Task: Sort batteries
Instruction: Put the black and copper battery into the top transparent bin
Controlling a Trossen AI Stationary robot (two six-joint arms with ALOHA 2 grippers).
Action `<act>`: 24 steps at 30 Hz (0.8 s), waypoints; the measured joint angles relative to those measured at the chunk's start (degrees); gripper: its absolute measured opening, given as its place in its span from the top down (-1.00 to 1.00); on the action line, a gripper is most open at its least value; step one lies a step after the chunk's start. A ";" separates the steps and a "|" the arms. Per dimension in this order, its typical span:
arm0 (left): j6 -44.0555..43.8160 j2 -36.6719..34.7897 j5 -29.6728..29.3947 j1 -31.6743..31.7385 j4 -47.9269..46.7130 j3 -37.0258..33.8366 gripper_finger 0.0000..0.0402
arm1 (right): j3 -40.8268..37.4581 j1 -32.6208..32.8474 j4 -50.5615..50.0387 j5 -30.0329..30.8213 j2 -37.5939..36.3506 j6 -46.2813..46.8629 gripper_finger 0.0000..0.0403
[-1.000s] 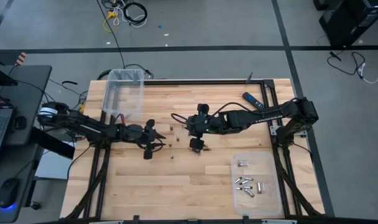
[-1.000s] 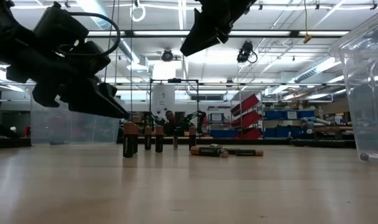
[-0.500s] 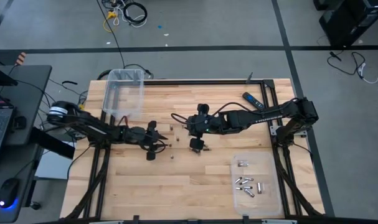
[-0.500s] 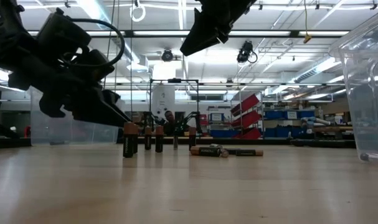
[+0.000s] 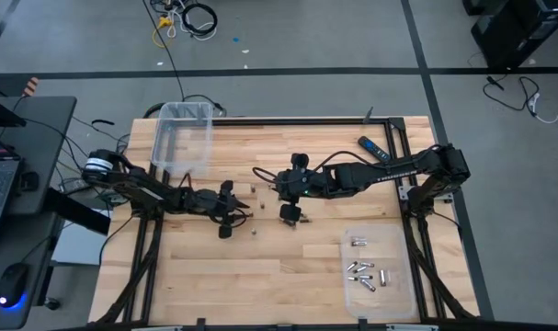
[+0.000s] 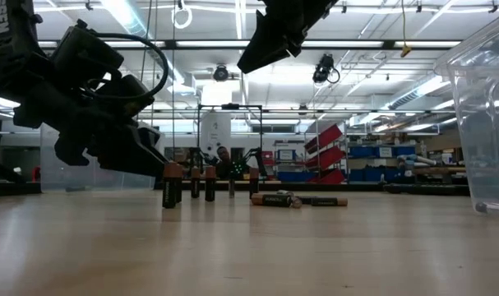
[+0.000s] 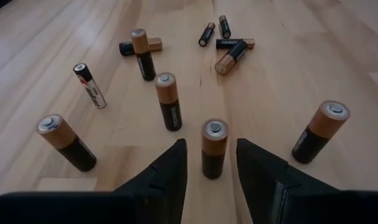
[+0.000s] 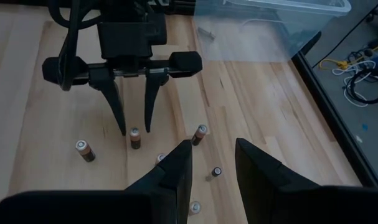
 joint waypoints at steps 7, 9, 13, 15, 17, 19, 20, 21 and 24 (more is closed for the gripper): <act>0.85 0.30 0.02 0.00 0.81 0.00 0.25 | 0.00 0.00 0.06 0.00 0.00 -0.02 0.47; 0.92 0.31 0.02 0.00 0.80 0.00 0.20 | 0.00 0.00 0.04 0.00 0.00 -0.02 0.47; 0.92 0.30 0.02 0.00 0.76 0.00 0.10 | 0.00 0.00 0.04 0.00 0.00 -0.02 0.47; 0.90 0.30 0.02 0.10 0.76 0.00 0.07 | 0.00 0.00 0.07 0.00 0.00 -0.01 0.47; 0.90 0.30 -0.30 0.22 0.76 0.00 0.06 | 0.00 0.00 0.09 0.00 0.00 -0.02 0.47; 0.90 0.30 -0.91 0.26 0.81 0.00 0.06 | 0.00 0.00 0.11 0.00 0.00 -0.02 0.47; 0.89 0.30 -1.02 0.26 0.81 0.00 0.06 | 0.00 0.00 0.10 0.00 0.00 -0.02 0.47; 0.87 0.30 -1.10 0.27 0.81 0.00 0.06 | 0.00 0.00 0.10 0.00 0.00 -0.02 0.47; 0.87 0.30 -1.11 0.28 1.03 0.00 0.06 | 0.00 0.00 0.11 0.00 0.00 -0.02 0.47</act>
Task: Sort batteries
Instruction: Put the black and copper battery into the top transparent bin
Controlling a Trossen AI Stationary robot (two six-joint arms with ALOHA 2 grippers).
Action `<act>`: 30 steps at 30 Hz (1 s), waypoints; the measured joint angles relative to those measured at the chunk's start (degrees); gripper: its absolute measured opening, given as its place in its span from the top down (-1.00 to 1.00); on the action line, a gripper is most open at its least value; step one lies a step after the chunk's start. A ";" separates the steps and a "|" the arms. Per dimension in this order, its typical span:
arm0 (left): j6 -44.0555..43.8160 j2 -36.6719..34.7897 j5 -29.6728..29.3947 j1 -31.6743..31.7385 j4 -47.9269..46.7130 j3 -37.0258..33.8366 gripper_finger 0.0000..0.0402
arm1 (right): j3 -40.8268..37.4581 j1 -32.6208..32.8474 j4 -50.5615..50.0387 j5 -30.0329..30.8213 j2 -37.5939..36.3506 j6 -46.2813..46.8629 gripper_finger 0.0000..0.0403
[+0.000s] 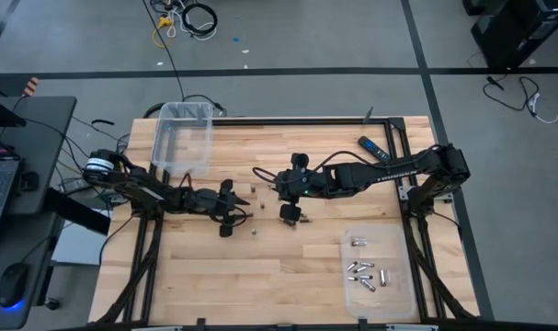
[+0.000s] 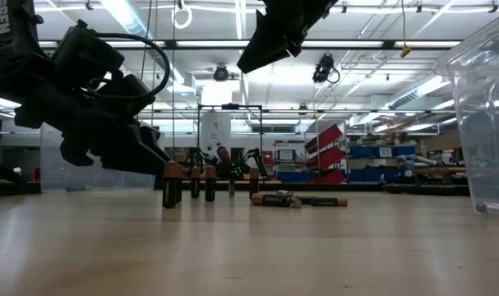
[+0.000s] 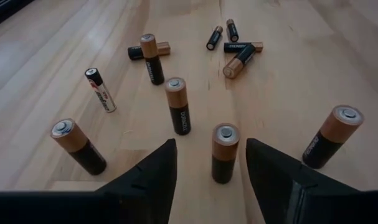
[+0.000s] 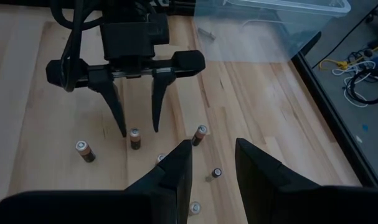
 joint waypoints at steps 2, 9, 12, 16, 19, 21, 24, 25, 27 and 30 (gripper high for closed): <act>0.00 0.00 0.00 -0.02 0.28 0.00 0.07 | 0.00 0.00 0.00 0.00 0.00 0.00 0.47; -0.20 0.00 0.00 -0.02 0.78 0.00 0.07 | 0.00 0.00 0.00 0.01 0.00 0.02 0.47; -0.20 0.00 0.00 -0.02 0.78 0.00 0.07 | 0.00 0.00 0.00 0.00 0.00 0.02 0.47; -0.22 0.00 0.00 -0.02 0.78 0.00 0.07 | 0.00 0.00 0.00 0.00 0.00 0.02 0.47; -0.22 0.00 0.02 -0.02 0.78 0.00 0.07 | 0.00 0.00 0.00 0.01 0.00 0.01 0.47; -0.23 0.00 0.12 -0.06 1.05 0.00 0.07 | 0.00 0.00 0.00 0.00 -0.02 0.02 0.47; -1.08 0.00 0.68 -0.31 1.69 0.00 0.07 | 0.00 0.00 0.00 0.02 0.00 0.02 0.47; -1.67 0.00 0.67 -0.42 1.50 0.00 0.07 | 0.00 0.00 0.00 0.02 -0.02 0.02 0.47; -1.92 0.00 0.26 -0.52 1.09 0.00 0.07 | 0.00 0.00 0.00 0.02 0.00 0.02 0.47; -1.95 0.00 0.18 -0.50 1.20 0.00 0.07 | 0.00 0.00 0.01 0.02 -0.01 0.02 0.47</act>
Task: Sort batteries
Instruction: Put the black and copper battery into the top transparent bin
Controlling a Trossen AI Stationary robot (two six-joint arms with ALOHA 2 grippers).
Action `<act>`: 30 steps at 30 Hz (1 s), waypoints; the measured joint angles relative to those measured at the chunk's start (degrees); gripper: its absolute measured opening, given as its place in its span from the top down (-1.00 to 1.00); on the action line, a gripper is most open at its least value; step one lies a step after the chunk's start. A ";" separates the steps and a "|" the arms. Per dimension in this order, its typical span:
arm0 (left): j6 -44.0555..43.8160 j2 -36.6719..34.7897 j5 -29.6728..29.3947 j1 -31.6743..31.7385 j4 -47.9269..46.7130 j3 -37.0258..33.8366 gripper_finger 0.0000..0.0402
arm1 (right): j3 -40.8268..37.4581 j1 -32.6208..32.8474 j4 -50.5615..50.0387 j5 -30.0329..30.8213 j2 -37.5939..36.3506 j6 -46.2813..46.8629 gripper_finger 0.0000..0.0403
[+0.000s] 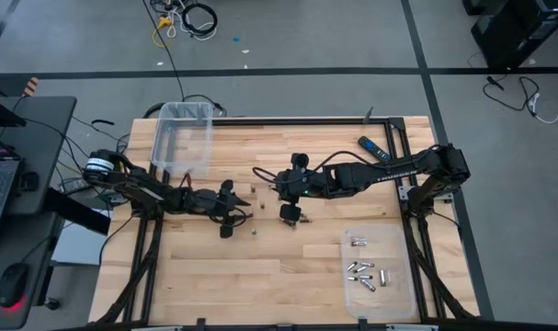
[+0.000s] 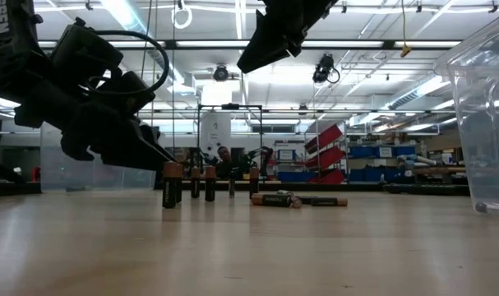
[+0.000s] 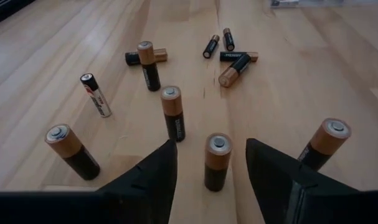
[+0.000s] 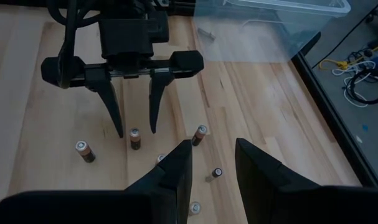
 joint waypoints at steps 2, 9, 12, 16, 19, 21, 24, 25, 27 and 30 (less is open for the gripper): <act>0.00 0.00 -0.03 0.00 0.01 0.00 0.07 | 0.00 0.00 -0.01 0.00 0.00 0.00 0.47; -1.90 0.17 -0.11 0.00 0.45 0.00 0.07 | 0.00 0.00 -0.01 0.00 0.00 0.00 0.47; -2.60 0.20 -0.17 0.00 0.21 0.00 0.07 | 0.00 0.00 -0.01 0.00 -0.01 0.00 0.47; -2.80 2.15 -0.46 0.00 1.04 0.06 0.07 | 0.00 0.00 -0.03 0.00 -0.01 -0.28 0.47; -2.83 4.17 -0.47 0.00 3.63 0.33 0.07 | -0.02 0.00 -0.04 0.00 -0.01 -0.36 0.47; -2.78 4.99 -0.48 0.00 5.17 0.41 0.07 | -0.02 0.00 -0.05 0.00 -0.01 -0.41 0.47; -2.50 5.16 -0.51 0.00 5.56 0.37 0.07 | -0.02 0.00 -0.08 0.00 -0.01 -0.46 0.47; -2.43 5.14 -0.51 0.00 5.80 0.39 0.07 | -0.02 0.00 -0.05 0.00 -0.01 -0.44 0.47; -2.08 5.14 -0.65 0.00 5.75 0.37 0.07 | -0.02 0.00 -0.08 0.00 -0.01 -0.46 0.47; -1.38 5.14 -0.92 0.00 5.89 0.37 0.07 | -0.02 0.00 -0.07 0.00 -0.01 -0.46 0.47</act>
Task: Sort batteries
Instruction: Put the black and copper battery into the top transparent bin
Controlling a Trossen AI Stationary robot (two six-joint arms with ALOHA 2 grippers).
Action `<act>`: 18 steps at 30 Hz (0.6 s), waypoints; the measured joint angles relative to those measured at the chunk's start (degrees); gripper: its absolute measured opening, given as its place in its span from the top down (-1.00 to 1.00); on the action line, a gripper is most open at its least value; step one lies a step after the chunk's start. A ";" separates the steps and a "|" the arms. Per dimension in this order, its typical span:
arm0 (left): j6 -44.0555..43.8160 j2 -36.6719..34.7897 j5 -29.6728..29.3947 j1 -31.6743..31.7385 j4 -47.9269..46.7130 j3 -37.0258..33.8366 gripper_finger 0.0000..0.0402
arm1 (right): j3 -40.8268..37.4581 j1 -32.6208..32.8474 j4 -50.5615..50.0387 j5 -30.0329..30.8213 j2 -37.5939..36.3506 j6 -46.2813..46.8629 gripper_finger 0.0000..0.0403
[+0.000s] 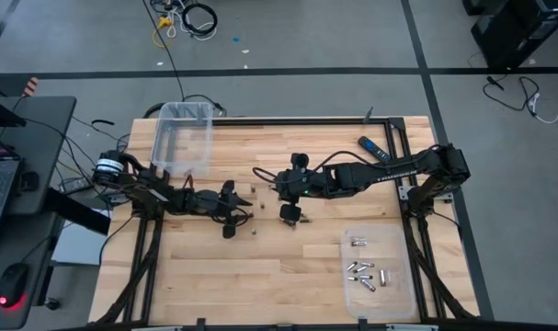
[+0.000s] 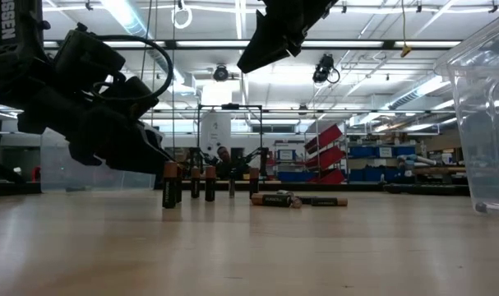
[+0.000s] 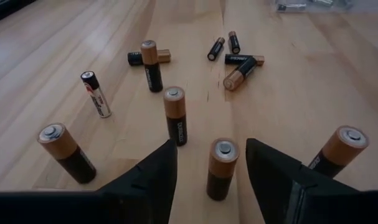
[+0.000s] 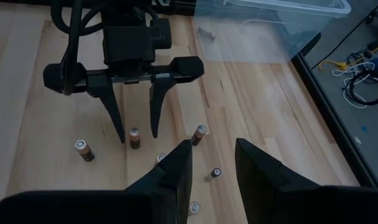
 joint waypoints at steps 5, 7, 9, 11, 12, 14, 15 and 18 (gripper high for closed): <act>0.11 0.00 -0.54 0.00 -0.04 0.00 0.11 | 0.00 0.00 -0.01 0.00 0.00 0.00 0.47; 0.10 0.00 -0.54 0.00 -0.04 0.00 0.15 | 0.00 0.00 -0.01 0.00 0.00 0.00 0.47; 0.10 0.00 -0.54 0.00 -0.04 0.00 0.19 | 0.00 0.00 -0.01 0.00 0.00 0.00 0.47; 0.09 0.00 -0.54 0.00 -0.04 -0.02 0.24 | 0.00 0.00 -0.01 0.00 0.00 0.00 0.47; 0.09 0.00 -0.54 0.00 -0.04 -0.02 0.26 | 0.00 0.00 -0.01 0.00 0.00 0.00 0.47; 0.09 0.00 -0.54 0.00 -0.06 -0.04 0.30 | 0.00 0.00 -0.01 0.00 0.00 0.00 0.47; 0.09 0.00 -0.54 0.00 -0.07 -0.04 0.32 | 0.00 0.00 -0.01 0.00 0.00 0.00 0.47; 0.09 0.00 -0.54 0.00 -0.17 -0.04 0.38 | 0.00 0.00 -0.01 0.00 0.00 0.00 0.47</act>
